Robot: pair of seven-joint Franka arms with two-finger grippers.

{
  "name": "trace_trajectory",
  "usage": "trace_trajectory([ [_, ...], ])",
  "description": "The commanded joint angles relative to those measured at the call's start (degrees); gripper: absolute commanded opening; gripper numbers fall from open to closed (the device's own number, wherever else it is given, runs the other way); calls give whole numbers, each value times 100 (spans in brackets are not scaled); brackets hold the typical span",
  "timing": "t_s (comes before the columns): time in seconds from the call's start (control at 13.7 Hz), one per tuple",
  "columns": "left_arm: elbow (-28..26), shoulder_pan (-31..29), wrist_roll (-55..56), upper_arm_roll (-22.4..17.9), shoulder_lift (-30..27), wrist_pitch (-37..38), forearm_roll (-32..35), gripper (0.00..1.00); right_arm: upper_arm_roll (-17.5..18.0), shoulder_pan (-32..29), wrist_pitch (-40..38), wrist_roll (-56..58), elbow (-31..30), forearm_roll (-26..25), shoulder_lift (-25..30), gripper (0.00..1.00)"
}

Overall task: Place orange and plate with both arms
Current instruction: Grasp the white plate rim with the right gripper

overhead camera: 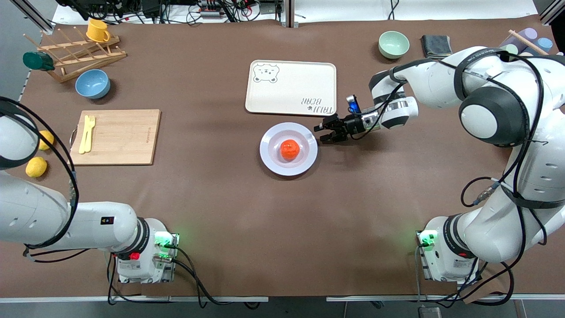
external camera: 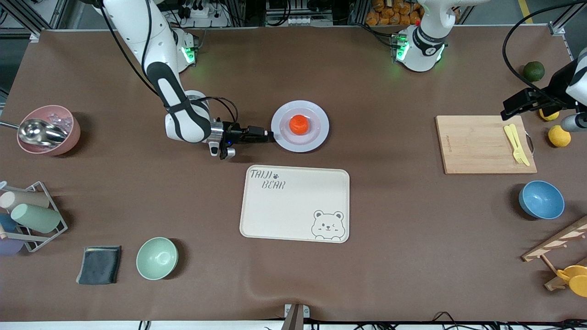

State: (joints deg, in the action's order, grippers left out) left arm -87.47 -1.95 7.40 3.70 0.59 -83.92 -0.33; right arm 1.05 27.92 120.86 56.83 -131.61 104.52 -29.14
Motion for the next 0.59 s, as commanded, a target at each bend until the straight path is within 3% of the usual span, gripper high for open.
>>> trace_trajectory([
  [0.0,-314,90,-134,-115,-287,33,-72,100,-26,73,7,144,12,191,-48,60],
  [0.29,-341,90,-134,-185,-331,51,-72,100,-26,528,349,144,38,612,-48,55],
  [0.44,-341,168,-134,-203,-331,51,-72,100,-26,591,394,153,56,683,-48,37],
  [0.51,-341,186,-125,-220,-323,42,-72,100,-26,591,394,179,56,683,-40,20],
])
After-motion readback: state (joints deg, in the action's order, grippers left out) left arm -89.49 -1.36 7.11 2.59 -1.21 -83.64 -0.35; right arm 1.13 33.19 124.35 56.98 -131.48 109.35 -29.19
